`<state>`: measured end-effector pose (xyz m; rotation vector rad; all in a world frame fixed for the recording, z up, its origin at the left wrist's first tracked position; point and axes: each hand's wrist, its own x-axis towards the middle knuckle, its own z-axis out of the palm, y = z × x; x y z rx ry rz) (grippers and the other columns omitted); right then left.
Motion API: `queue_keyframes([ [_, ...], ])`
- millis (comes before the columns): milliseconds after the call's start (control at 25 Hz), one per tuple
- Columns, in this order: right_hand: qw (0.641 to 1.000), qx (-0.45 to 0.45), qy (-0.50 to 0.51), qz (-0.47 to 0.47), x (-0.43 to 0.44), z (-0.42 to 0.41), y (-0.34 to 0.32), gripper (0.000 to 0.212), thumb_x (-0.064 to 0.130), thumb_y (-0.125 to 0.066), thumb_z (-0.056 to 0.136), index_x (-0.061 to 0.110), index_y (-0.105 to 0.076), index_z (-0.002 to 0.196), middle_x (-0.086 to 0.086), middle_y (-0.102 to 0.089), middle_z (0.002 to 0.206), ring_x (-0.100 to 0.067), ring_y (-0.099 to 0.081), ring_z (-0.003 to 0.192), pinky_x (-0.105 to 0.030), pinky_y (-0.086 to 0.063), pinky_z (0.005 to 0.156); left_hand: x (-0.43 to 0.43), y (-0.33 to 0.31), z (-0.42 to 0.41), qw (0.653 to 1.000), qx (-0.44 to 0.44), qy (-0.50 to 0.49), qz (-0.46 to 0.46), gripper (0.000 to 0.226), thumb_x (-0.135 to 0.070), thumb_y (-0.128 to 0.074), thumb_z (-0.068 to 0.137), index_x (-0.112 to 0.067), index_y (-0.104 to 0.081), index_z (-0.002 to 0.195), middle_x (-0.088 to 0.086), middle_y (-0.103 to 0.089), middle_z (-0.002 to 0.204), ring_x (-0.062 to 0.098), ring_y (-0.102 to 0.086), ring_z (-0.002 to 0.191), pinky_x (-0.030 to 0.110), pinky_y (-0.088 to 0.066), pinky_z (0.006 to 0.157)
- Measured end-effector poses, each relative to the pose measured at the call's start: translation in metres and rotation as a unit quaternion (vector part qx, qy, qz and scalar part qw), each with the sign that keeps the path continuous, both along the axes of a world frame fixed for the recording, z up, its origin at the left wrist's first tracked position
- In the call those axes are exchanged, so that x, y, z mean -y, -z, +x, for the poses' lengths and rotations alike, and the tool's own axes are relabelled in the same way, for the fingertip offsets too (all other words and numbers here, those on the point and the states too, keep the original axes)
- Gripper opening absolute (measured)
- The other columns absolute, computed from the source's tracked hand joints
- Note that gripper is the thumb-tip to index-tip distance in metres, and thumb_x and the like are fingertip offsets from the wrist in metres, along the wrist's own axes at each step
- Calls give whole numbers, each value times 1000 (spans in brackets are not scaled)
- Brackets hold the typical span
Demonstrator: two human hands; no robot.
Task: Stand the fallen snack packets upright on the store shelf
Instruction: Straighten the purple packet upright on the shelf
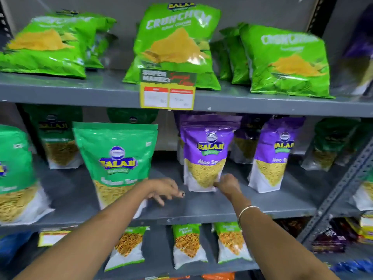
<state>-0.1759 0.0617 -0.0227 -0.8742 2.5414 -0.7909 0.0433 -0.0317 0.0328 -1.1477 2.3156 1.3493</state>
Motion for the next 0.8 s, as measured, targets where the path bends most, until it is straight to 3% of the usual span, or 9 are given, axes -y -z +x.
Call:
queue_keyframes([
  [40, 999, 12, -15, -37, 0, -17, 1, 29, 28, -72, 75, 14, -49, 86, -13, -53, 104, -21, -53, 95, -41, -46, 93, 0, 3, -26, 996, -58, -53, -32, 48, -25, -60, 87, -9, -43, 128, 9, -50, 123, 17, -54, 107, 34, -49, 87],
  [120, 986, 110, -58, -113, 7, -40, 7, 52, 20, -78, 70, 10, -44, 109, -6, -47, 109, -16, -45, 99, -40, -46, 92, 2, 16, -66, 975, -144, -163, -55, 81, -20, -68, 81, -1, -21, 145, 13, -34, 150, 23, -37, 136, 32, -35, 106],
  [240, 941, 259, -111, -186, 19, -51, 19, 75, 10, -82, 64, 1, -40, 125, -9, -52, 129, -24, -53, 114, -36, -46, 94, 5, 37, -93, 938, -250, -241, 8, 88, -20, -81, 55, 2, -42, 131, 19, -49, 141, 29, -50, 126, 36, -42, 105],
  [320, 931, 275, -132, -199, 17, -53, 23, 75, 10, -84, 62, 2, -42, 123, -10, -55, 129, -23, -54, 114, -38, -46, 98, 1, 52, -97, 920, -277, -279, 7, 73, -17, -77, 45, -1, -54, 112, 23, -60, 128, 30, -60, 111, 46, -47, 102],
  [440, 925, 283, -143, -210, 3, -47, 18, 70, 3, -80, 67, 2, -41, 125, -2, -53, 114, -16, -50, 106, -30, -42, 90, -19, 49, -90, 911, -277, -304, -27, 50, -9, -79, 51, -10, -60, 97, 15, -67, 106, 22, -62, 84, 39, -51, 88],
  [560, 922, 286, -165, -205, -15, -40, 19, 81, 16, -86, 58, 5, -42, 125, -5, -56, 124, -19, -53, 114, -35, -45, 98, -33, 52, -80, 918, -255, -297, -61, 54, -31, -80, 37, -23, -57, 86, 16, -70, 111, 28, -66, 102, 44, -51, 95],
  [640, 933, 256, -168, -192, -27, -33, 19, 91, 31, -87, 47, 9, -45, 125, -7, -57, 129, -23, -54, 120, -42, -45, 104, -30, 67, -72, 929, -218, -284, -88, 68, -41, -79, 34, -18, -59, 94, 16, -69, 118, 29, -64, 110, 47, -50, 97],
  [720, 936, 249, -165, -187, -37, -28, 19, 88, 28, -87, 51, 10, -45, 127, -6, -57, 131, -22, -53, 121, -42, -44, 105, -38, 61, -65, 938, -196, -268, -99, 89, -50, -80, 31, -9, -60, 107, 14, -68, 120, 29, -63, 112, 45, -50, 98],
  [800, 938, 247, -167, -177, -47, -22, 14, 88, 26, -87, 55, 11, -43, 129, -5, -57, 131, -22, -54, 121, -41, -43, 106, -51, 49, -60, 946, -178, -248, -113, 83, -42, -84, 44, -9, -59, 115, 10, -67, 122, 26, -62, 115, 40, -48, 100],
])
